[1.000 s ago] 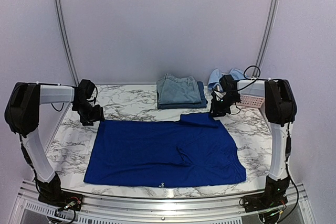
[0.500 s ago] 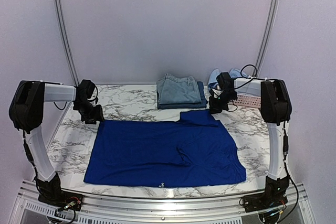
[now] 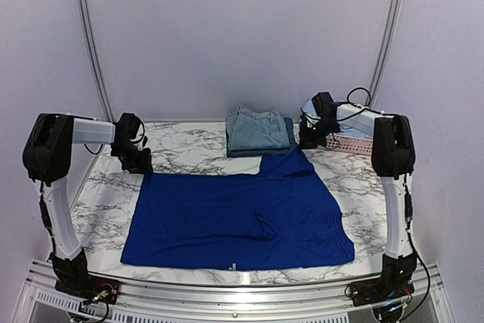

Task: Fold and stack the mixed laundry pile
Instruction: Pick up the 1/3-folded T-shirt from the center of the board, then fold the 1/3-folded T-shirt at the center of the board.

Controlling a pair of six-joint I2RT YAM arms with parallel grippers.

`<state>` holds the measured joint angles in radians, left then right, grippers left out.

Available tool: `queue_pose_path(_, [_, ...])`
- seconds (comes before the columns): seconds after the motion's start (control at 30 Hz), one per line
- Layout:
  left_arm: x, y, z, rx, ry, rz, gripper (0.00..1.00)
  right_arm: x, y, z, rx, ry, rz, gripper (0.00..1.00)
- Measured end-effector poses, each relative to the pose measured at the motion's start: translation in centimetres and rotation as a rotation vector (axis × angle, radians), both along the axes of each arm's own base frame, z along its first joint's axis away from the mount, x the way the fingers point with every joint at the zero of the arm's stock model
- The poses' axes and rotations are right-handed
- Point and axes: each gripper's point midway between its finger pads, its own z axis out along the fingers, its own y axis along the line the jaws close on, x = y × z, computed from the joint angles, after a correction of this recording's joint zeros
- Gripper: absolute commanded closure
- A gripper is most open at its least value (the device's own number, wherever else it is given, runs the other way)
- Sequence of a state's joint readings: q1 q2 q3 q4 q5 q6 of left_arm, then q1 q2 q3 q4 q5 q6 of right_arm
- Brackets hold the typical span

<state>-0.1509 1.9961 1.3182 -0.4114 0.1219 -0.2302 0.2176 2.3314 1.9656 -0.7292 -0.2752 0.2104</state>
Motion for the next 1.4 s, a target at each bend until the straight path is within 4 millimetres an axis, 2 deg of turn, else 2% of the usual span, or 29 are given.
queue_pose_path(0.13, [0.1,0.0,-0.1,-0.003,-0.002,-0.005,0.97,0.8,0.4,0.1,0.013,-0.007,0.006,1.00])
queue_pose_path(0.17, [0.1,-0.1,-0.2,-0.004,-0.001,-0.010,1.00,0.9,0.5,0.1,0.015,-0.007,0.007,1.00])
queue_pose_path(0.3, [0.2,-0.3,-0.1,-0.015,-0.005,-0.015,1.00,1.3,0.7,0.7,0.023,-0.008,0.011,1.00])
queue_pose_path(0.53, [0.9,-0.4,0.6,-0.019,-0.026,-0.015,1.00,3.2,1.5,4.8,0.062,-0.094,0.023,1.00])
queue_pose_path(0.63, [1.2,-0.5,1.2,-0.025,-0.043,-0.016,1.00,3.0,1.6,5.5,0.073,-0.098,0.030,1.00])
queue_pose_path(0.7, [1.2,-0.7,1.8,-0.033,-0.055,-0.020,1.00,2.2,1.5,5.6,0.077,-0.089,0.031,1.00])
queue_pose_path(0.8, [1.3,-0.9,3.5,-0.051,-0.091,-0.029,1.00,0.0,1.2,6.1,0.082,-0.061,0.034,1.00])
queue_pose_path(1.03, [-0.3,-1.0,7.4,-0.072,-0.175,-0.059,1.00,-3.7,0.5,9.7,0.098,-0.094,0.039,1.00])
queue_pose_path(1.4, [-4.8,-0.7,9.3,-0.085,-0.213,-0.089,1.00,-9.9,-0.5,12.4,0.128,-0.115,0.043,1.00])
